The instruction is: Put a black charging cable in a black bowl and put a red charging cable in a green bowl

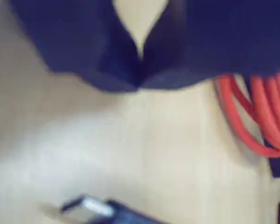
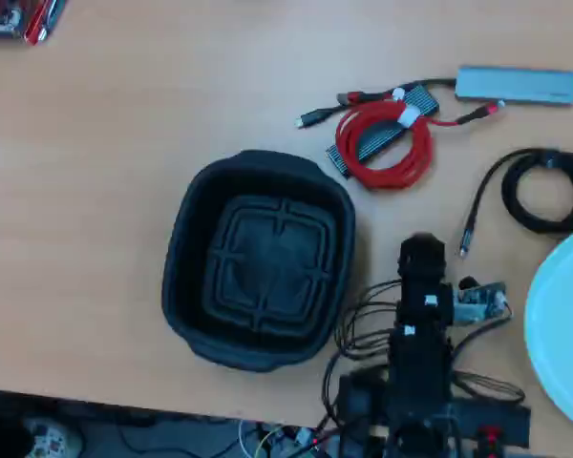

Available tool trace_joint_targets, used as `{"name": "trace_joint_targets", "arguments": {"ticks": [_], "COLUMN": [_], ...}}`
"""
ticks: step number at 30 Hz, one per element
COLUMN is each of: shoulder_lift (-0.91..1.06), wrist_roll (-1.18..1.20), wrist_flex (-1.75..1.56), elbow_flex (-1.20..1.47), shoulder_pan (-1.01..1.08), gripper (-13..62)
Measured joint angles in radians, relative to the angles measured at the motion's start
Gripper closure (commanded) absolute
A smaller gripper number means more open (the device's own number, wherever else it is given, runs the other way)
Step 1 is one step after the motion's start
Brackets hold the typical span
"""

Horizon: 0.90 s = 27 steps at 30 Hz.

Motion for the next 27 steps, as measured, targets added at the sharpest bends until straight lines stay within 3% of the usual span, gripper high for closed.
{"name": "trace_joint_targets", "arguments": {"ticks": [2,4,6,8,22,27], "shoulder_lift": [-0.063,-0.238,-0.278,-0.279,-0.272,-0.272], "wrist_roll": [-0.032,-0.075,-0.086,-0.087,-0.089,-0.087], "wrist_flex": [0.184,0.655,1.118,1.362,1.41,1.419], "elbow_flex": [-0.166,-0.58,-0.867,-0.973,-0.943,-1.135], "shoulder_pan": [0.005,0.011,0.015,0.014,0.014,0.018], "gripper": [56.7,56.7,56.7,56.7,56.8,56.7]}}
